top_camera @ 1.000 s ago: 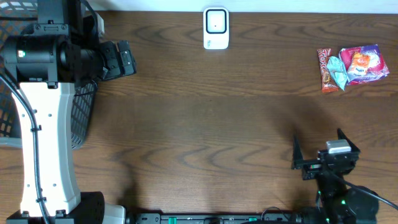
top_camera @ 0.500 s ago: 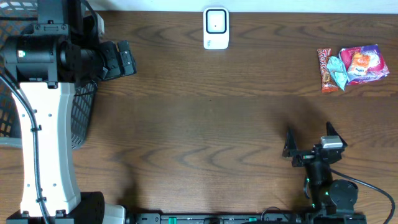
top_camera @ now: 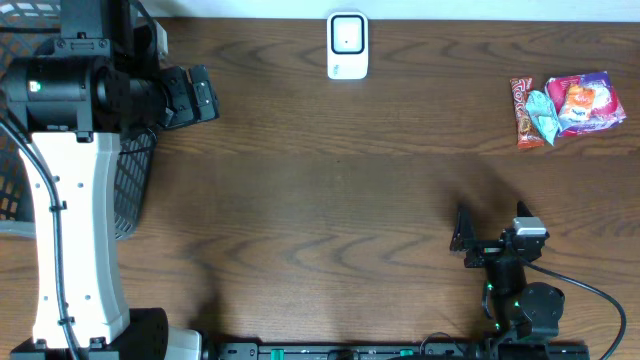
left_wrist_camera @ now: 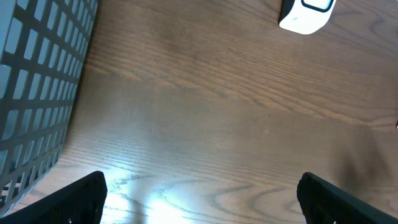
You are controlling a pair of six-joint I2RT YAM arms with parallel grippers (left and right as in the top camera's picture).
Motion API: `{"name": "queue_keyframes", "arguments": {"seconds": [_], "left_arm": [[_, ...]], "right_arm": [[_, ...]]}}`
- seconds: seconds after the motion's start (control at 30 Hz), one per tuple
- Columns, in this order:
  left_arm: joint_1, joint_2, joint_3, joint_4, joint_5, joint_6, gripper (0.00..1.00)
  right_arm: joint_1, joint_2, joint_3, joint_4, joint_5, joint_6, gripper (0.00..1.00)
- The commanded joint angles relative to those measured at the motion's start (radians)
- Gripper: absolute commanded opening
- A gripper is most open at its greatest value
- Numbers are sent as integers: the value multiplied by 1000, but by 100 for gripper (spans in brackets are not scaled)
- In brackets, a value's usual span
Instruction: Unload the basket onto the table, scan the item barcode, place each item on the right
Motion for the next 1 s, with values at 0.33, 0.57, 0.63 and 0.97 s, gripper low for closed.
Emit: {"name": "queue_keyframes", "arguments": {"seconds": [0.33,0.57,0.63,0.97], "left_arm": [[-2,9,-2,-1,8,-5,98],[-2,9,-2,-2,8,-5,98],[-2,9,-2,-1,8,-5,98],[-2,9,-2,-1,8,-5,98]], "right_arm": [[19,-7,-2,-8,23,-11,99],[19,-7,-2,-10,24,-37,99],[19,-7,-2,-10,24,-37,99],[19,-7,-2,-11,24,-36,99]]}}
